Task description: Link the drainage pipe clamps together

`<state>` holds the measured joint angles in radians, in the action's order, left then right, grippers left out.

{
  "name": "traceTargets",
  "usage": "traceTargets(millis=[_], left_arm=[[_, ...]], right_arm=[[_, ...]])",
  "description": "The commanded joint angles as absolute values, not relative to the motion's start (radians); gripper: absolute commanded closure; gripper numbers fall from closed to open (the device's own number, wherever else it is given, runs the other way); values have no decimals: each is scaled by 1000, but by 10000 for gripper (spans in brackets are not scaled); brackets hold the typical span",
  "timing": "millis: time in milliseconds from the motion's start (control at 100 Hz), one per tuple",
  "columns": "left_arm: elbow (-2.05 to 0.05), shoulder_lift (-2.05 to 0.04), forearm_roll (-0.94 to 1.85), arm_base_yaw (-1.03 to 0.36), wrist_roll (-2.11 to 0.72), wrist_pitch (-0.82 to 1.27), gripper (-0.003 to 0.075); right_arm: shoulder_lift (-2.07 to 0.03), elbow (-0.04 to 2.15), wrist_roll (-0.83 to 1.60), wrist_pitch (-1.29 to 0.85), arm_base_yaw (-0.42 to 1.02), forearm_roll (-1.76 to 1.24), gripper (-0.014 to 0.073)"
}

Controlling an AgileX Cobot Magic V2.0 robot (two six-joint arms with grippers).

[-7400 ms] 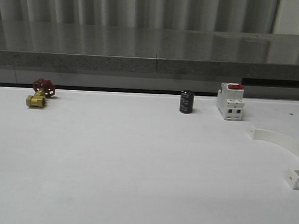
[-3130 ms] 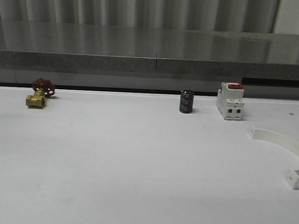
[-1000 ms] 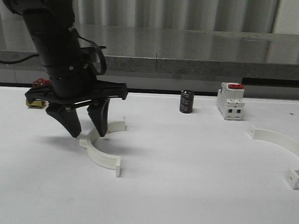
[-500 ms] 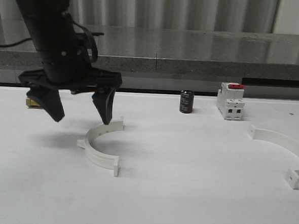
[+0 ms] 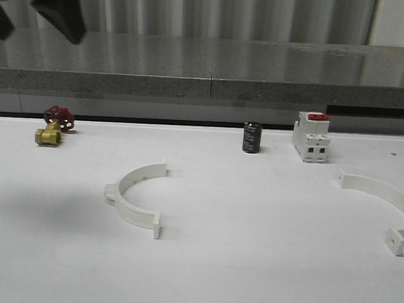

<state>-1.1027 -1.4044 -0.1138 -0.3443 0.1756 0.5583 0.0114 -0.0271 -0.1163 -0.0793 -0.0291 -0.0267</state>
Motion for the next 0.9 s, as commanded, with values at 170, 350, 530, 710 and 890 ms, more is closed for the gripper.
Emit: traceTargets(millis=[170,350,530,710,890], left_arm=[[-908,-1070,-123,-140,135,431,82],[-748,-857,-116,-105,129,422,81],[-612,-626,-112,-115,125,414,82],[-517,-443,-110,-115,125,445,136],[-464,-330,-71,-115,125,460,428]], right_arm=[[29,-11,-113,9,-33,-15,662],[29,-11,-113,9,-33,-15,662],[29,-11,-113,9,-33,-15,662],[29,-11,-113,9,-33,-15,662],[29,-11,-113,12,-33,-15,662]])
